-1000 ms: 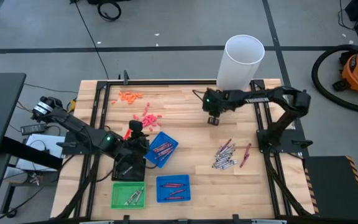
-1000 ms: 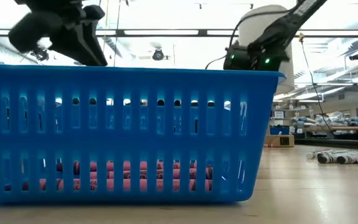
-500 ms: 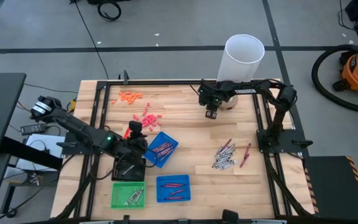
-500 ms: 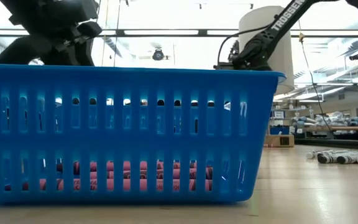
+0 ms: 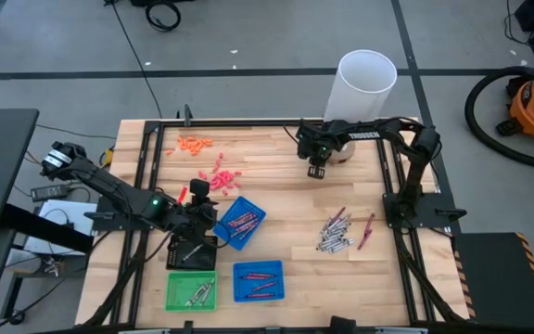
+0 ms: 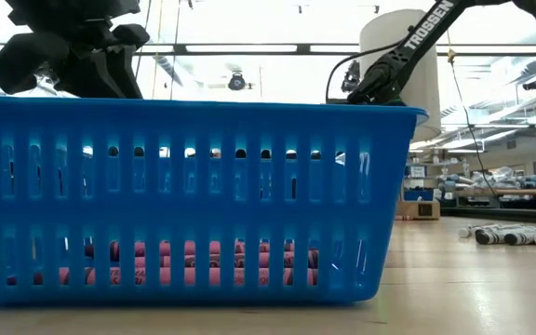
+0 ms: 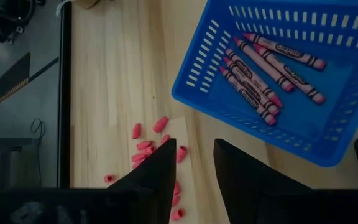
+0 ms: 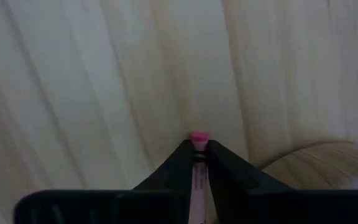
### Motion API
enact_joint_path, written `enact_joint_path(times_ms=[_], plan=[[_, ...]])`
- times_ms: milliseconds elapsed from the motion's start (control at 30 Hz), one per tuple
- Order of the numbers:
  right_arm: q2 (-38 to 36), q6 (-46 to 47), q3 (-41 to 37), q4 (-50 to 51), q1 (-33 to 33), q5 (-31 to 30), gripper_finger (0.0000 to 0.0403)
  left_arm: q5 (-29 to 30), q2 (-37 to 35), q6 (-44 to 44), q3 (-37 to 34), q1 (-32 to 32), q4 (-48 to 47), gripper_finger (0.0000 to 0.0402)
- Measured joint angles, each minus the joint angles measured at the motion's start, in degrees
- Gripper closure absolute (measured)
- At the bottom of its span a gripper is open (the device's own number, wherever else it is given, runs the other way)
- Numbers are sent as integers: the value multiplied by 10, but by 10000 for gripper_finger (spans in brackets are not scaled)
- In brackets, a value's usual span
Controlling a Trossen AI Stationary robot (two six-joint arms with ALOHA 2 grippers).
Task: Sort crayons
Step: Put the pink crayon into the top blue bin
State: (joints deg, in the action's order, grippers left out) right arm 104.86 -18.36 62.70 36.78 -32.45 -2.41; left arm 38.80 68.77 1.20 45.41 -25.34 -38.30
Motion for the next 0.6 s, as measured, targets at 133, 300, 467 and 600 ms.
enact_joint_path(times_ms=[133,300,467,600], plan=[[0,-4,0,-2,14,-8,374,1,0,11,0,5,0,285],[0,-9,-1,-4,32,-32,378,1,0,7,0,5,0,285],[0,-9,-1,-4,47,-39,375,-8,0,-15,0,1,0,285],[2,2,16,12,69,-28,375,-25,2,-31,0,0,3,285]])
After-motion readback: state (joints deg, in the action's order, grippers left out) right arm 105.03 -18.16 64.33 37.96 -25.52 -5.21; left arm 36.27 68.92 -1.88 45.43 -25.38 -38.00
